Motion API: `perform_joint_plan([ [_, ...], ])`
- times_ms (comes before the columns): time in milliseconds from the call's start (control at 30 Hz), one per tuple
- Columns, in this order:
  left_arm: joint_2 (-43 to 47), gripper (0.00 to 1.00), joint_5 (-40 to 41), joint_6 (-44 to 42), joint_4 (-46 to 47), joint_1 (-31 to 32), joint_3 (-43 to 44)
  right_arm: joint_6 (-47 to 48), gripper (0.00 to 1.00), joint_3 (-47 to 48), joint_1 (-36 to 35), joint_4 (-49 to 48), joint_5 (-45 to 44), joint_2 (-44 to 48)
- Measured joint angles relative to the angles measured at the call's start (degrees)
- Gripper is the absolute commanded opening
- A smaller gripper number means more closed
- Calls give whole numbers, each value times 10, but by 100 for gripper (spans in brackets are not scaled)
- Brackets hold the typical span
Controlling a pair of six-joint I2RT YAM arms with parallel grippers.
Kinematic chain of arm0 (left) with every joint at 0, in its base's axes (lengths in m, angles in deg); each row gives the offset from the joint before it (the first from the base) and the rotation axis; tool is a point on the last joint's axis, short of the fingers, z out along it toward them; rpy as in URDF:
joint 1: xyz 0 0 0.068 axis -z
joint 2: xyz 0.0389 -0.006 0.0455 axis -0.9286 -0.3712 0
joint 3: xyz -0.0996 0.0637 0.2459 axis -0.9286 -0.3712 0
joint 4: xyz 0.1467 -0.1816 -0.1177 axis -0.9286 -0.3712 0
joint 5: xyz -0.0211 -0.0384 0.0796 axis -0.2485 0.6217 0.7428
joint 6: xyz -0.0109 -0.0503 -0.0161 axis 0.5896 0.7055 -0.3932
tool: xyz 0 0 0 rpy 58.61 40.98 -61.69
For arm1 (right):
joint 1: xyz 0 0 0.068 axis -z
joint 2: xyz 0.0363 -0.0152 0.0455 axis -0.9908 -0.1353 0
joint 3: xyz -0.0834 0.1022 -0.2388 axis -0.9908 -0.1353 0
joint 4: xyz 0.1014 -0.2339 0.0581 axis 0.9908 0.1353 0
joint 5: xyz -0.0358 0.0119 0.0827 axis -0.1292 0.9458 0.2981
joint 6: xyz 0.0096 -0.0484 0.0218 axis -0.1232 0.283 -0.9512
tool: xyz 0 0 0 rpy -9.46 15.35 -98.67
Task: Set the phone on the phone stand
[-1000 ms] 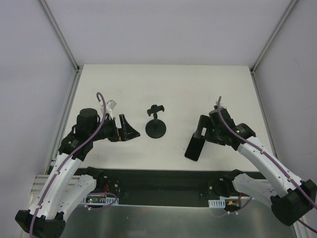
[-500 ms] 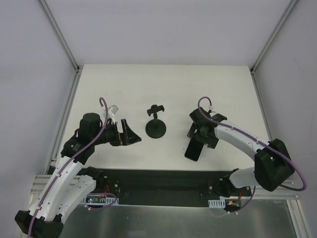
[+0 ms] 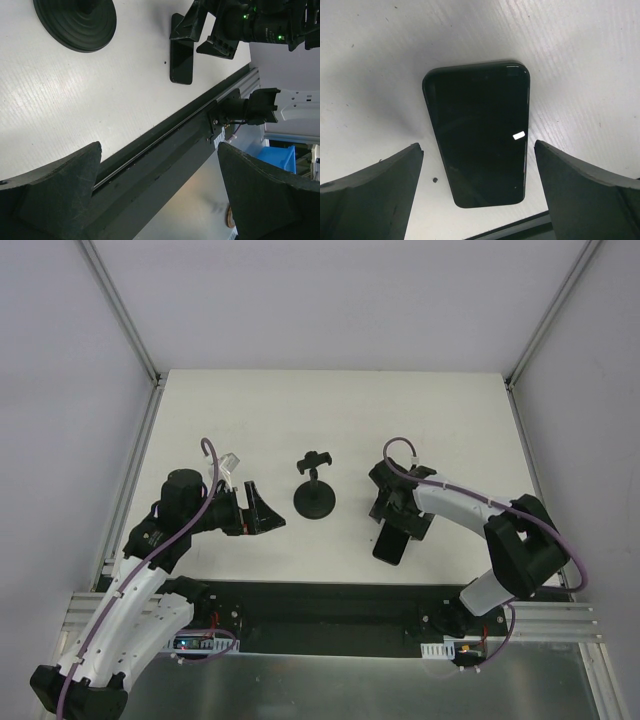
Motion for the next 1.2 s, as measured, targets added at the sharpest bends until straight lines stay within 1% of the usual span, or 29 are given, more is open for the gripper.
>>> perform_joint_plan([
  [200, 0, 99, 0, 0, 0, 0, 0, -1, 99, 0, -2, -15, 2, -28],
  [267, 0, 99, 0, 0, 0, 1, -1, -3, 93, 2, -2, -21, 2, -32],
  [367, -2, 99, 0, 0, 0, 4, -2, -3, 89, 2, -2, -26, 2, -35],
  [533, -6, 99, 0, 0, 0, 7, -2, -4, 86, 4, -2, -33, 4, -39],
  [633, -9, 99, 0, 0, 0, 7, -2, -5, 72, 4, -2, -36, 3, -40],
  [700, -10, 99, 1, 0, 0, 9, -2, -3, 68, 8, -2, -35, 2, -44],
  [800, -14, 99, 1, 1, 1, 21, -2, 1, 60, 16, -2, -30, 0, -50],
  [867, -18, 99, 3, 5, 5, 34, -2, 7, 46, 20, -2, -30, 0, -53],
  [933, -21, 99, 13, 12, 13, 53, -2, 17, 30, 20, -2, -32, 0, -54],
  [1000, -25, 98, 26, 22, 26, 81, -8, 30, 22, 17, -2, -40, 0, -51],
  [1033, -28, 98, 31, 28, 31, 98, -12, 38, 12, 12, -2, -49, 1, -46],
  [1133, -47, 96, 59, 45, 53, 153, -22, 63, 1, -17, -3, -80, 1, -19],
  [1200, -72, 94, 78, 59, 76, 192, -26, 78, 1, -38, -3, -96, 4, 3],
])
